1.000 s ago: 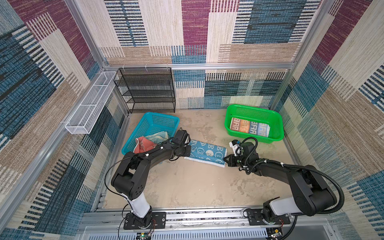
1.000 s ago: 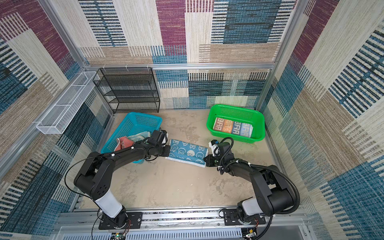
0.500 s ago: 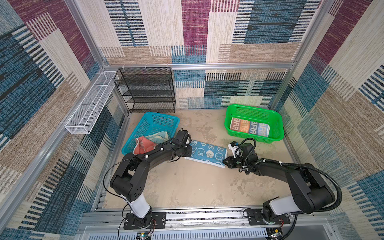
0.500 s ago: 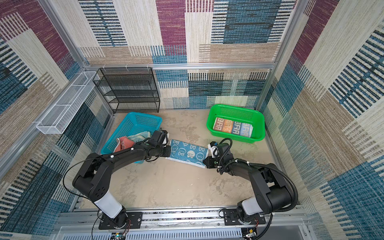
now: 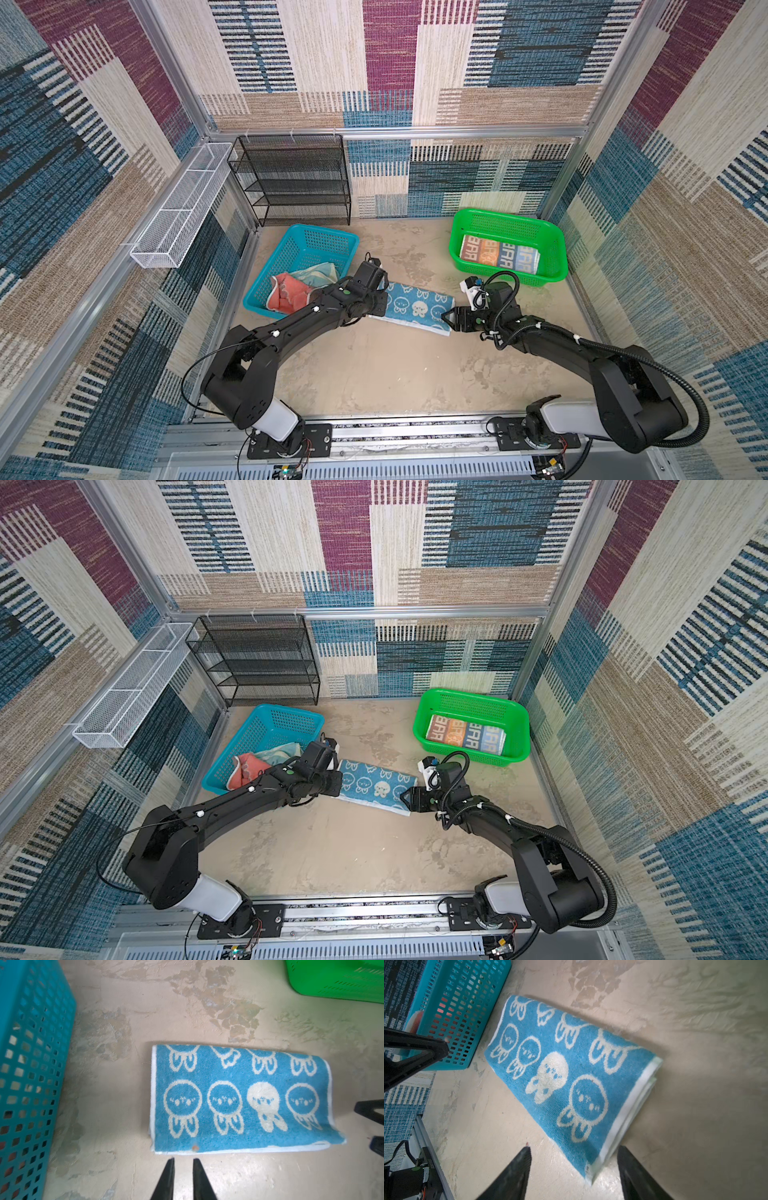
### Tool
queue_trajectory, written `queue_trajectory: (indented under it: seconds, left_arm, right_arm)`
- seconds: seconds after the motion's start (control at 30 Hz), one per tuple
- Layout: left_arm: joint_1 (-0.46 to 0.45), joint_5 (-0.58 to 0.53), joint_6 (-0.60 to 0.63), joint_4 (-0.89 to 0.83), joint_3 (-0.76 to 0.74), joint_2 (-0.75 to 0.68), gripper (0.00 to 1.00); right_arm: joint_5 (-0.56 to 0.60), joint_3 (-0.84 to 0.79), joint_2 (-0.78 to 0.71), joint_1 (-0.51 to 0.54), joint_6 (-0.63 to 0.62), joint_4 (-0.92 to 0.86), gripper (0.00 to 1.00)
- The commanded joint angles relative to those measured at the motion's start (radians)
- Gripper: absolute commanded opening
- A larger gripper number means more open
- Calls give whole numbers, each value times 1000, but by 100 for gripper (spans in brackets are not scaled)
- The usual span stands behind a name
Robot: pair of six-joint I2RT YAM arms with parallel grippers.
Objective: Fold and stack the towels
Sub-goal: 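Grasp the folded blue towel's ends with both grippers, then lift the towel with the right gripper while the left gripper releases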
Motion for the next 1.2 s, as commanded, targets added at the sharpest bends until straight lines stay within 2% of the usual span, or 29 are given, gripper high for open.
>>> queue_trajectory:
  seconds: [0.0, 0.2, 0.33, 0.47, 0.7, 0.87, 1.03, 1.17]
  left_arm:
    - [-3, 22, 2, 27, 18, 30, 21]
    - [-5, 63, -17, 78, 10, 115, 20]
    - [-5, 69, -25, 107, -18, 153, 20]
    - [-5, 79, -35, 121, -38, 188, 19]
    - [-5, 87, -46, 137, -72, 205, 18]
    - [-5, 94, -54, 154, -95, 203, 18]
    - [-5, 101, -58, 159, -98, 206, 18]
    - [-4, 126, -63, 155, -89, 185, 20]
  right_arm:
    - [35, -3, -3, 0, 41, 48, 72]
    - [105, -6, 33, 1, 74, 19, 73]
    - [104, -18, 60, 1, 87, 35, 72]
    - [75, -8, 129, 4, 92, 63, 61]
    - [78, 50, 251, 41, 94, 86, 53]
    - [64, 113, 338, 49, 86, 123, 37]
    - [35, 219, 424, 47, 56, 107, 0]
    - [43, 309, 465, 49, 9, 47, 0]
